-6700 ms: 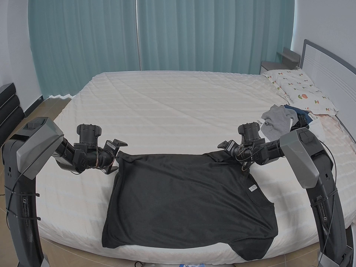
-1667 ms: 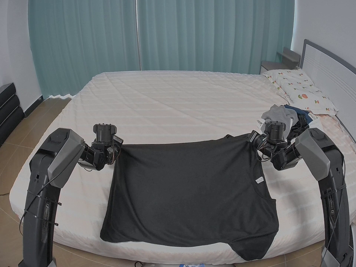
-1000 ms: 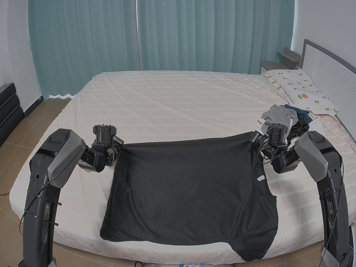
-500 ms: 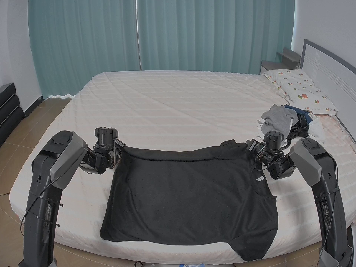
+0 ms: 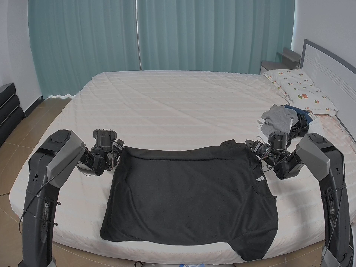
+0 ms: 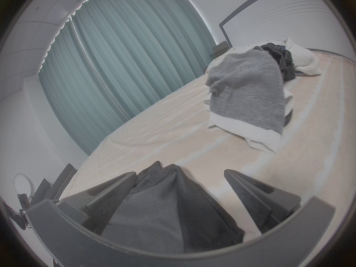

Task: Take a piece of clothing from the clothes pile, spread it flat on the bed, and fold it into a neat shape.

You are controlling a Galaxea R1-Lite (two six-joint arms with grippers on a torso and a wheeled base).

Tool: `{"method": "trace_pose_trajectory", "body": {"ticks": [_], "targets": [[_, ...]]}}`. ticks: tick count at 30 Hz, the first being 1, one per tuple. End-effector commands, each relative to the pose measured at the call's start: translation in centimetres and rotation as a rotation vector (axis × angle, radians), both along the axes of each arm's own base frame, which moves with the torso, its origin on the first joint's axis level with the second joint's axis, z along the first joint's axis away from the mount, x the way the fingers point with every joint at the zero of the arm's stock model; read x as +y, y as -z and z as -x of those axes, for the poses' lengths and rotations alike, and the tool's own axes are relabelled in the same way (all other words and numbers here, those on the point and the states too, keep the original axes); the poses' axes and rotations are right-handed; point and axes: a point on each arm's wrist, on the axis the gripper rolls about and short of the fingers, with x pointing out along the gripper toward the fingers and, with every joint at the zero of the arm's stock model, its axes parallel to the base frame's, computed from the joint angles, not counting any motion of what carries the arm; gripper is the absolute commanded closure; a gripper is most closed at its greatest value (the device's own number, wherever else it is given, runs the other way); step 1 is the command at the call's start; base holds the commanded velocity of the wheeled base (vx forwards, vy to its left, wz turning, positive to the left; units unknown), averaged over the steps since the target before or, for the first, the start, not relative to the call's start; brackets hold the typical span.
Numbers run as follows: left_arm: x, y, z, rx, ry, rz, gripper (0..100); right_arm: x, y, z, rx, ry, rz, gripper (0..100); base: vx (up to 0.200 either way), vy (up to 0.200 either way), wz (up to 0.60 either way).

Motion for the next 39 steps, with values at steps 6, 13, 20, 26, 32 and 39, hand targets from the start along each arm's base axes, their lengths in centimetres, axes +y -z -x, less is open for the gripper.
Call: {"method": "trace_pose_trajectory", "body": {"ticks": [6, 13, 20, 26, 32, 39], "targets": [[1.4, -7.1, 6.2, 0.014, 0.115, 0.102, 0, -0.9, -7.2, 9.7, 0.094, 0.029, -0.065, 0, 0.0, 0.0, 0.0], [0.5, -9.6, 8.3, -0.001, 0.148, 0.114, 0, -1.1, -8.2, 19.5, 0.204, 0.029, -0.143, 0, 0.0, 0.0, 0.0], [0.7, -8.4, 11.7, 0.09, 0.154, 0.108, 0, -1.2, -6.7, 25.8, 0.297, -0.041, -0.17, 0, -0.057, 0.0, 0.0], [1.2, -6.8, 17.4, 0.197, 0.214, 0.155, 0, -1.3, -4.0, 28.0, 0.41, -0.137, -0.257, 0, -0.133, 0.0, 0.0], [1.2, -5.2, 20.1, 0.24, 0.272, 0.133, 0, -1.3, -2.5, 28.0, 0.408, -0.13, -0.29, 0, 0.0, 0.0, 0.0], [1.0, -2.6, 22.2, 0.347, 0.358, 0.046, 0, -1.2, -1.7, 28.5, 0.423, -0.134, -0.294, 0, 0.0, 0.0, 0.0]]}}
